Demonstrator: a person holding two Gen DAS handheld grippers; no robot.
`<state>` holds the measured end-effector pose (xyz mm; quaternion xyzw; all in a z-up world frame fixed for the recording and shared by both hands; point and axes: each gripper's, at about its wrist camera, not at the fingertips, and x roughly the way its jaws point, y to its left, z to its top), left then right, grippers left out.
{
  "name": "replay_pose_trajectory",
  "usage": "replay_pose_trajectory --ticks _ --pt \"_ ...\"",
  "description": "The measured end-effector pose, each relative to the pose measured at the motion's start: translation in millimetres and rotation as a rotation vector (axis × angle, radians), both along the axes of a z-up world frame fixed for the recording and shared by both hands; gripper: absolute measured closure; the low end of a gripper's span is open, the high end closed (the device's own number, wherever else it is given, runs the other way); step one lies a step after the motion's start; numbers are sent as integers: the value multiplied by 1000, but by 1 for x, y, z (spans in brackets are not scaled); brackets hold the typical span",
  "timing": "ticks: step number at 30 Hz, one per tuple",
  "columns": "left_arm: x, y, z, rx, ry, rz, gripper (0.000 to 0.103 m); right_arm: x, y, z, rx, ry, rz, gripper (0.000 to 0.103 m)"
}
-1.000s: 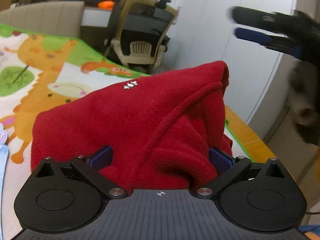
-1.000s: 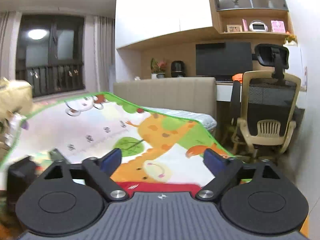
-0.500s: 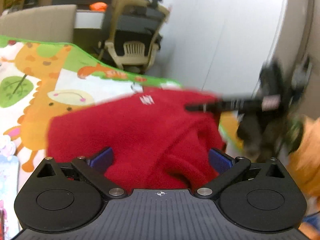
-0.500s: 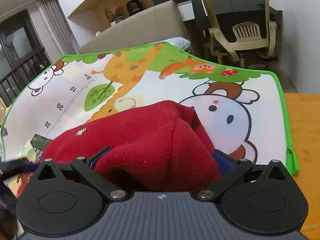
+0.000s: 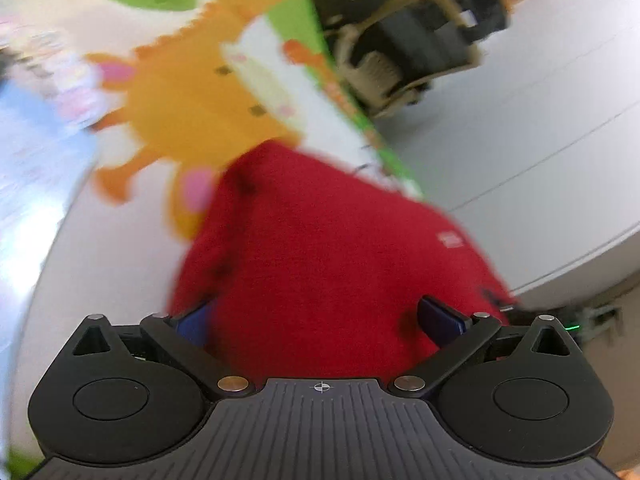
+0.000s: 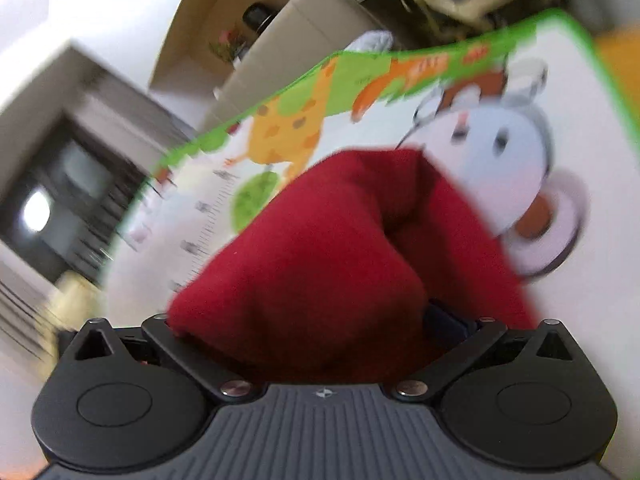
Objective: Fold clothes
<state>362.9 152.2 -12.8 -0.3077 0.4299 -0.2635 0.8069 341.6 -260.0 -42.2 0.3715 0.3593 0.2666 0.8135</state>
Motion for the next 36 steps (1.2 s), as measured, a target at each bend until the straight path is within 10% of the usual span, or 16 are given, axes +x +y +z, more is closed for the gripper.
replay_pose_trajectory --ticks 10,20,28,31,33,36 --pt "51 -6 51 110 -309 46 0 79 99 45 -254 -260 82 1" --pt "-14 39 55 373 -312 8 0 79 144 54 -530 -334 40 2" --pt "-28 25 111 115 -633 86 0 67 136 52 -544 -304 40 2" --pt "4 -6 81 102 -569 30 0 53 119 56 -527 -295 44 2" --pt "19 -26 45 176 -415 -19 0 40 100 64 -509 -305 51 2" --pt "3 -50 13 330 -421 -66 0 15 78 85 -526 -377 32 2"
